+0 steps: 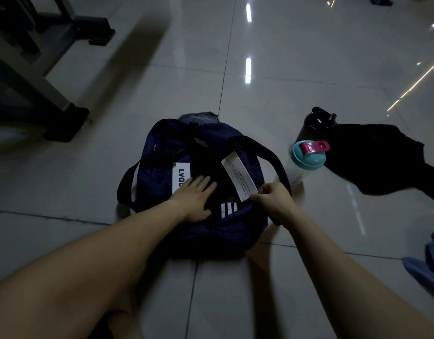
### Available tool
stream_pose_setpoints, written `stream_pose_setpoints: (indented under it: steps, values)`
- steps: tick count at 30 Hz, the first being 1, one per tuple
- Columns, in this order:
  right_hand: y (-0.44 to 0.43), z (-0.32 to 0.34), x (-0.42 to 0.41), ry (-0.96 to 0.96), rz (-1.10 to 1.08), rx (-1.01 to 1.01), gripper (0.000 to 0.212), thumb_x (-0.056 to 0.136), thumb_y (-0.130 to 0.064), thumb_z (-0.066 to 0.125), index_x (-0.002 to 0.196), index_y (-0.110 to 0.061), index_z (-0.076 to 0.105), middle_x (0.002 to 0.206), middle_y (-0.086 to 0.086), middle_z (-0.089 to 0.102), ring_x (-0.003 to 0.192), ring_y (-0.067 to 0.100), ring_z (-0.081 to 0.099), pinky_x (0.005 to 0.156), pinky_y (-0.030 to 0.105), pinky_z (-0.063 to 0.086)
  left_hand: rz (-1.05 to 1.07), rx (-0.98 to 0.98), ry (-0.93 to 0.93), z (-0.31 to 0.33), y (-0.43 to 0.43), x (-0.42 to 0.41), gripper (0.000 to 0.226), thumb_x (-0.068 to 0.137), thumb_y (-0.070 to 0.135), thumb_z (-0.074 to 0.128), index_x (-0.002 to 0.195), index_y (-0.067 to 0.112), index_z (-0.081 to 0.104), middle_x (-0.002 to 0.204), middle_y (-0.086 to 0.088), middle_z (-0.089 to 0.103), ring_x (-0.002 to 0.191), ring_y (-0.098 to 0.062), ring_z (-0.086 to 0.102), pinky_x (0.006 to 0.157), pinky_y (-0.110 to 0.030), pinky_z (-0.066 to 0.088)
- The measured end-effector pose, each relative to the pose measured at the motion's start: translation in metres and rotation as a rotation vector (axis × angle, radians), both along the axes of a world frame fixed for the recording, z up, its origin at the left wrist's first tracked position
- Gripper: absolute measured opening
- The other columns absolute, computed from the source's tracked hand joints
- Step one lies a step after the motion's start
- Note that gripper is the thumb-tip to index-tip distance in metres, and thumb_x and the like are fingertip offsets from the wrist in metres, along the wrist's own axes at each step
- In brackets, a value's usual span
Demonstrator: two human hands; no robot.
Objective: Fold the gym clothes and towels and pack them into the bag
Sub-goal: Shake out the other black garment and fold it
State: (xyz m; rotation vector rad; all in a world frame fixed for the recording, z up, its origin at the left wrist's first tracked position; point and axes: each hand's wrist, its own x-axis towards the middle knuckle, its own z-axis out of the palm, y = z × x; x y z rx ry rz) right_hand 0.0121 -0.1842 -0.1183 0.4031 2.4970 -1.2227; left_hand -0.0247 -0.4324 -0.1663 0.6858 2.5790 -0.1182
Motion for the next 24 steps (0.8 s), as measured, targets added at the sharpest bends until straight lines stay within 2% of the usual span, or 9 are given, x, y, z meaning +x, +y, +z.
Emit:
stream_pose_setpoints:
  steps: [3, 8, 11, 14, 17, 19, 21, 22, 24]
  values:
    - [0.000, -0.005, -0.001, 0.004, 0.006, 0.009, 0.023, 0.087, -0.030, 0.074, 0.078, -0.011, 0.066, 0.087, 0.004, 0.071, 0.079, 0.022, 0.069, 0.074, 0.042, 0.060, -0.103, -0.068, 0.040, 0.000, 0.008, -0.008, 0.101, 0.092, 0.066, 0.050, 0.162, 0.021, -0.008, 0.170, -0.009, -0.004, 0.156, -0.027, -0.004, 0.126, -0.046, 0.001]
    - [0.003, -0.008, -0.003, 0.018, -0.004, 0.022, 0.025, 0.087, -0.029, 0.075, 0.071, -0.014, 0.063, 0.077, 0.005, 0.069, 0.066, 0.019, 0.063, 0.060, 0.036, 0.052, -0.094, -0.137, -0.053, -0.002, 0.011, -0.003, 0.090, 0.097, 0.067, 0.039, 0.162, 0.021, -0.003, 0.168, -0.010, 0.013, 0.154, -0.029, 0.013, 0.126, -0.047, 0.006]
    - [0.002, -0.009, -0.006, 0.019, 0.003, 0.060, 0.025, 0.086, -0.031, 0.074, 0.075, -0.011, 0.065, 0.078, 0.007, 0.070, 0.071, 0.025, 0.067, 0.067, 0.043, 0.057, -0.106, -0.159, -0.016, 0.002, 0.010, 0.007, 0.084, 0.099, 0.066, 0.034, 0.162, 0.017, 0.006, 0.163, -0.013, 0.023, 0.150, -0.032, 0.021, 0.125, -0.051, 0.008]
    - [-0.001, -0.009, -0.007, 0.013, -0.002, 0.034, 0.025, 0.086, -0.030, 0.074, 0.082, -0.006, 0.067, 0.083, 0.007, 0.071, 0.077, 0.026, 0.070, 0.073, 0.048, 0.060, -0.066, -0.163, -0.102, 0.009, 0.008, 0.012, 0.078, 0.100, 0.067, 0.028, 0.161, 0.019, 0.018, 0.163, -0.011, 0.027, 0.150, -0.032, 0.020, 0.124, -0.055, 0.006]
    - [0.000, -0.008, -0.007, -0.003, -0.003, 0.021, 0.026, 0.083, -0.029, 0.075, 0.081, -0.005, 0.067, 0.083, 0.005, 0.072, 0.077, 0.026, 0.071, 0.074, 0.049, 0.061, 0.031, -0.051, -0.092, 0.022, 0.006, 0.009, 0.070, 0.101, 0.064, 0.031, 0.156, 0.022, 0.033, 0.157, -0.009, 0.037, 0.146, -0.030, 0.028, 0.123, -0.053, 0.012]
    - [0.002, -0.007, -0.007, -0.003, -0.009, 0.019, 0.026, 0.082, -0.030, 0.076, 0.080, -0.005, 0.067, 0.081, 0.006, 0.072, 0.075, 0.026, 0.071, 0.072, 0.046, 0.060, 0.139, 0.196, 0.059, 0.029, 0.014, 0.012, 0.062, 0.102, 0.059, 0.036, 0.151, 0.022, 0.043, 0.151, -0.006, 0.043, 0.140, -0.027, 0.037, 0.120, -0.046, 0.024]
    - [0.004, -0.008, -0.005, 0.007, -0.009, 0.013, 0.024, 0.084, -0.029, 0.075, 0.078, -0.007, 0.067, 0.078, 0.005, 0.071, 0.072, 0.024, 0.069, 0.068, 0.042, 0.058, 0.230, 0.410, 0.049, 0.032, 0.028, 0.023, 0.068, 0.101, 0.063, 0.035, 0.155, 0.022, 0.037, 0.160, -0.005, 0.033, 0.146, -0.026, 0.031, 0.121, -0.042, 0.023]
    - [0.005, -0.009, -0.003, 0.015, -0.004, 0.014, 0.023, 0.086, -0.030, 0.074, 0.078, -0.009, 0.068, 0.077, 0.005, 0.071, 0.071, 0.023, 0.069, 0.068, 0.041, 0.058, 0.231, 0.426, -0.031, 0.029, 0.036, 0.030, 0.077, 0.099, 0.069, 0.033, 0.160, 0.023, 0.026, 0.166, -0.005, 0.021, 0.152, -0.026, 0.020, 0.124, -0.042, 0.016]
    - [0.005, -0.012, 0.000, 0.027, 0.019, 0.024, 0.022, 0.088, -0.032, 0.072, 0.080, -0.011, 0.068, 0.079, 0.006, 0.071, 0.074, 0.025, 0.070, 0.072, 0.046, 0.059, 0.182, 0.321, -0.170, 0.016, 0.047, 0.045, 0.097, 0.089, 0.084, 0.025, 0.163, 0.025, 0.003, 0.170, -0.005, 0.000, 0.156, -0.023, 0.000, 0.126, -0.046, 0.002]
